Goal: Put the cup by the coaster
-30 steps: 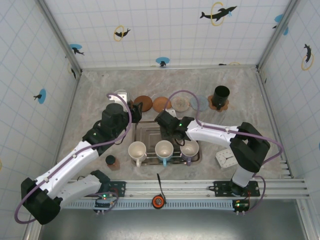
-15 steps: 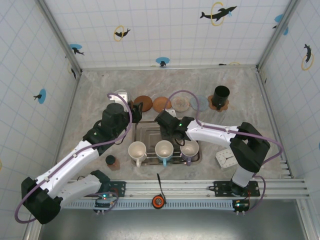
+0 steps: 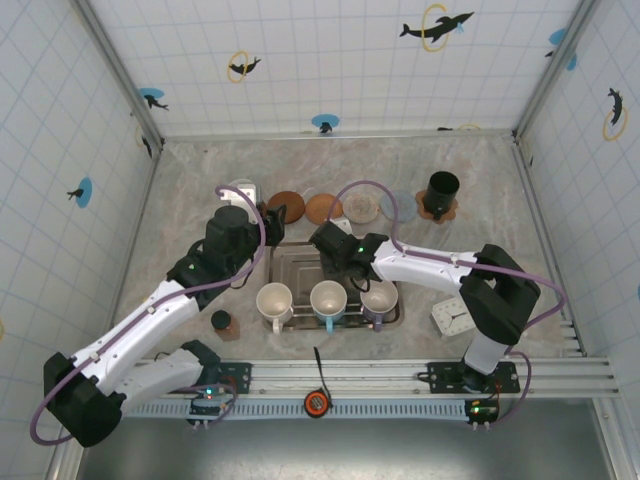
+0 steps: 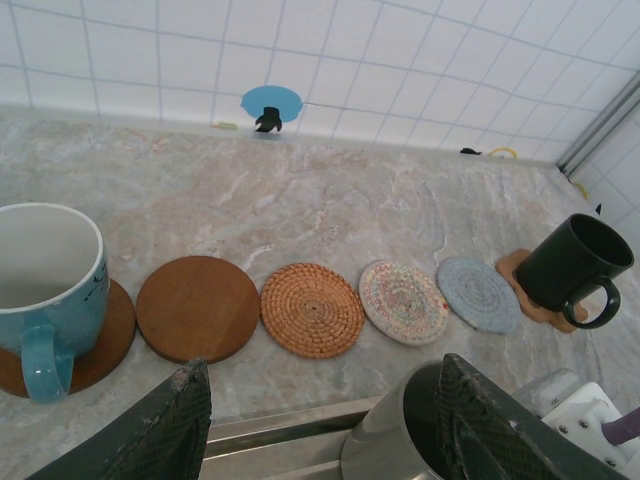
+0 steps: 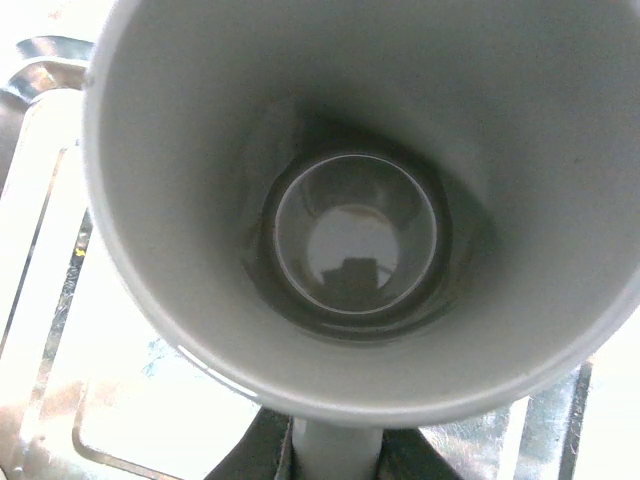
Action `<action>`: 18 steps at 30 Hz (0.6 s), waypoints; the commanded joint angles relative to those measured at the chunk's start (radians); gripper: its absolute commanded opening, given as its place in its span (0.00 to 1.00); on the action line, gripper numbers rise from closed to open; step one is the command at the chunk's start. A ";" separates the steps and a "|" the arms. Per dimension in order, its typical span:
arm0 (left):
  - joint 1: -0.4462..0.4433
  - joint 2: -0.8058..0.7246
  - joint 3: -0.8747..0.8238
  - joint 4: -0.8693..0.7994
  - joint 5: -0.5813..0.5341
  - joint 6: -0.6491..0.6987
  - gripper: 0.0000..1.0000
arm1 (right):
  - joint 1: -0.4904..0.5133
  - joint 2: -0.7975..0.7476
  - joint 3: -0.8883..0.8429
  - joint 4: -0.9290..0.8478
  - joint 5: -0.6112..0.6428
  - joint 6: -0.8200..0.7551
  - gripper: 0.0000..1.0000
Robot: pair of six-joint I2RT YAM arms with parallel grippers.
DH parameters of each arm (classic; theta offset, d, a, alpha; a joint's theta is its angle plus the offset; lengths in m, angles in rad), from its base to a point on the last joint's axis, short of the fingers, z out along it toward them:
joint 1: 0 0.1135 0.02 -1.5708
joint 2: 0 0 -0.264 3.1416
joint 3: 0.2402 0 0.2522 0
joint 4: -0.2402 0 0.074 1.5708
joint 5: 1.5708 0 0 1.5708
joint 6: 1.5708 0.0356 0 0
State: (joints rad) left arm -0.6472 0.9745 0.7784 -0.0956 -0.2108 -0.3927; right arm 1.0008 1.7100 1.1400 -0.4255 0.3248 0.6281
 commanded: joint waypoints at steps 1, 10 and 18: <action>-0.003 0.005 0.003 0.017 -0.001 0.013 0.60 | -0.005 -0.051 0.018 0.042 0.071 -0.004 0.00; -0.003 0.005 0.002 0.014 0.001 0.012 0.60 | -0.016 -0.093 -0.005 0.051 0.088 -0.006 0.00; -0.004 0.006 0.003 0.014 -0.001 0.015 0.60 | -0.039 -0.129 -0.014 0.044 0.082 -0.016 0.00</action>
State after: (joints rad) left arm -0.6472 0.9764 0.7784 -0.0956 -0.2108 -0.3923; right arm 0.9714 1.6527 1.1351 -0.4255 0.3523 0.6231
